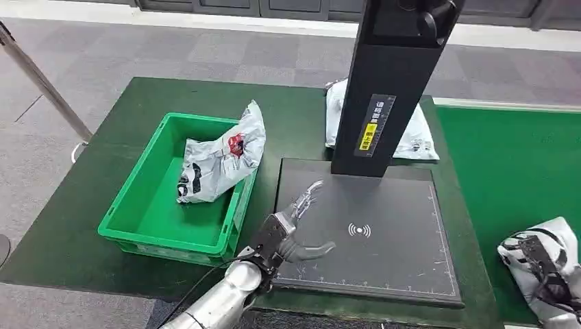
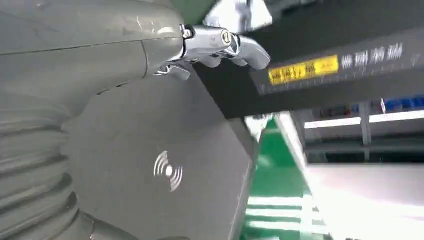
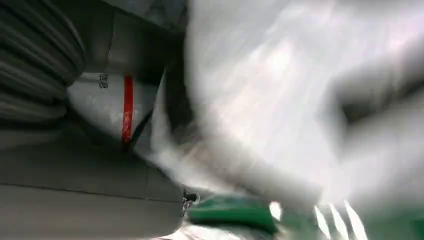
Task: Moved the parcel from conveyor to table for the left to box.
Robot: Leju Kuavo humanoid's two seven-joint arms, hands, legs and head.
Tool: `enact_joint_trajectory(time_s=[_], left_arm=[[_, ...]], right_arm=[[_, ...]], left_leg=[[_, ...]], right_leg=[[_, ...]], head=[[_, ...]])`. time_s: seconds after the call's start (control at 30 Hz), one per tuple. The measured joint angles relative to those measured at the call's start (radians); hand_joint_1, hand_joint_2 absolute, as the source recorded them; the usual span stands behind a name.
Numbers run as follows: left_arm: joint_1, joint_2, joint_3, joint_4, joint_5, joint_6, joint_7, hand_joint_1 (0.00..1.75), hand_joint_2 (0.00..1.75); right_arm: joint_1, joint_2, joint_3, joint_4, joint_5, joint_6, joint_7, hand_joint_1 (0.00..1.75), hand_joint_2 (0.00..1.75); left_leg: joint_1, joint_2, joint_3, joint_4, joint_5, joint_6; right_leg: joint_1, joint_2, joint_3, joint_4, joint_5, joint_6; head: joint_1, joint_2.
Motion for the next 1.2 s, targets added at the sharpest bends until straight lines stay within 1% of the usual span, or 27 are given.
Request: enact_joint_trajectory(time_s=[0.03, 0.1, 0.13, 0.17, 0.2, 0.3, 0.37, 0.43, 0.53, 0.67, 0.83, 1.0, 1.03, 1.07, 1.13, 1.2], left_arm=[[0.004, 0.003, 0.007, -0.009, 0.001, 0.024, -0.006, 0.0, 1.75], [0.006, 0.008, 0.013, -0.019, -0.001, 0.059, -0.016, 0.0, 1.75], [0.009, 0.009, 0.018, -0.026, -0.008, 0.089, -0.025, 0.0, 1.75], [0.012, 0.01, 0.025, -0.032, -0.013, 0.114, -0.031, 0.0, 1.75], [0.015, 0.012, 0.032, -0.04, -0.015, 0.13, -0.033, 0.0, 1.75], [0.021, 0.019, 0.042, -0.053, -0.022, 0.143, -0.034, 0.0, 1.75], [0.022, 0.02, 0.052, -0.058, -0.026, 0.172, -0.042, 0.0, 1.75], [0.023, 0.024, 0.062, -0.064, -0.03, 0.205, -0.057, 0.0, 1.75], [0.023, 0.031, 0.077, -0.074, -0.031, 0.237, -0.077, 0.0, 1.75], [0.023, 0.038, 0.081, -0.079, -0.031, 0.249, -0.088, 0.0, 1.75], [0.023, 0.038, 0.081, -0.079, -0.031, 0.256, -0.095, 0.0, 1.75], [0.022, 0.036, 0.081, -0.079, -0.031, 0.253, -0.097, 0.0, 1.75], [0.022, 0.035, 0.081, -0.079, -0.031, 0.25, -0.098, 0.0, 1.75], [0.022, 0.034, 0.081, -0.079, -0.031, 0.248, -0.099, 0.0, 1.75], [0.022, 0.032, 0.081, -0.079, -0.03, 0.247, -0.102, 0.0, 1.75], [0.022, 0.032, 0.081, -0.08, -0.024, 0.245, -0.111, 0.0, 1.75]], right_arm=[[0.01, 0.026, -0.016, -0.041, -0.048, -0.014, -0.067, 1.75, 1.75], [0.031, 0.079, -0.038, -0.132, -0.139, -0.012, -0.153, 1.75, 1.75], [0.05, 0.107, -0.046, -0.188, -0.21, -0.012, -0.21, 1.75, 1.75], [0.075, 0.137, -0.051, -0.256, -0.277, -0.016, -0.254, 1.75, 1.75], [0.094, 0.17, -0.051, -0.326, -0.325, -0.022, -0.272, 1.75, 1.75], [0.128, 0.231, -0.052, -0.462, -0.371, -0.023, -0.282, 1.75, 1.75], [0.154, 0.26, -0.051, -0.539, -0.437, -0.013, -0.328, 1.75, 1.75], [0.199, 0.305, -0.041, -0.652, -0.501, 0.003, -0.365, 1.75, 1.75], [0.278, 0.371, 0.054, -0.845, -0.498, -0.012, -0.357, 1.75, 1.75], [0.325, 0.4, 0.214, -0.98, -0.466, -0.033, -0.346, 1.75, 1.75], [0.338, 0.42, 0.395, -1.037, -0.392, -0.027, -0.321, 1.75, 1.75], [0.351, 0.423, 0.511, -1.04, -0.367, 0.025, -0.28, 1.75, 1.75], [0.356, 0.422, 0.53, -1.039, -0.366, 0.033, -0.272, 1.59, 1.75], [0.362, 0.422, 0.547, -1.036, -0.364, 0.04, -0.266, 0.0, 1.75], [0.372, 0.422, 0.58, -1.032, -0.359, 0.059, -0.242, 0.0, 1.75], [0.372, 0.413, 0.602, -1.026, -0.324, 0.114, -0.16, 0.0, 1.75]], left_leg=[[0.0, 0.002, 0.0, 0.0, -0.001, -0.001], [0.0, 0.003, 0.001, 0.0, -0.001, -0.001], [0.0, 0.003, 0.007, 0.0, 0.001, -0.002], [0.0, 0.001, 0.006, 0.0, 0.004, -0.002], [0.0, -0.002, 0.005, 0.0, 0.004, -0.003], [0.0, -0.005, 0.003, -0.001, 0.004, -0.003], [0.0, -0.005, 0.002, -0.001, 0.004, -0.003], [0.0, -0.005, 0.001, -0.002, 0.004, -0.003], [0.0, -0.003, 0.001, -0.002, 0.003, -0.005], [0.0, -0.002, 0.001, -0.002, 0.003, -0.005], [0.0, -0.002, 0.001, -0.002, 0.004, -0.006], [0.0, -0.002, 0.001, -0.002, 0.004, -0.006], [0.0, -0.002, 0.001, -0.002, 0.004, -0.006], [0.0, -0.002, 0.001, -0.002, 0.004, -0.006], [0.0, -0.002, 0.0, -0.002, 0.004, -0.006], [0.0, -0.002, 0.001, -0.002, 0.003, -0.007]], right_leg=[[0.0, 0.002, -0.002, 0.0, 0.0, 0.0], [0.0, 0.003, -0.004, 0.001, 0.0, -0.001], [0.0, 0.002, -0.005, 0.002, 0.001, -0.001], [0.0, 0.0, -0.007, 0.003, 0.001, -0.002], [0.0, -0.001, -0.008, 0.004, 0.001, -0.002], [0.0, -0.004, -0.009, 0.005, 0.0, -0.003], [0.0, -0.005, -0.01, 0.005, 0.0, -0.004], [0.0, -0.005, -0.011, 0.006, -0.001, -0.004], [0.0, -0.003, -0.013, 0.007, -0.002, -0.006], [0.0, -0.002, -0.014, 0.007, -0.002, -0.006], [0.0, -0.002, -0.014, 0.007, -0.002, -0.006], [0.0, -0.002, -0.014, 0.007, -0.002, -0.006], [0.0, -0.002, -0.014, 0.007, -0.002, -0.006], [0.0, -0.002, -0.015, 0.007, -0.002, -0.006], [0.0, -0.002, -0.015, 0.007, -0.002, -0.006], [0.0, -0.002, -0.015, 0.007, -0.002, -0.006]], head=[[-0.001, 0.0], [-0.001, 0.0], [-0.001, 0.0], [0.0, 0.0], [-0.001, 0.0], [-0.001, 0.0], [-0.001, 0.0], [0.0, 0.0], [-0.001, 0.0], [-0.001, 0.0], [-0.001, 0.0], [-0.001, 0.0], [-0.001, 0.0], [-0.001, 0.0], [-0.001, 0.0], [-0.001, 0.0]])
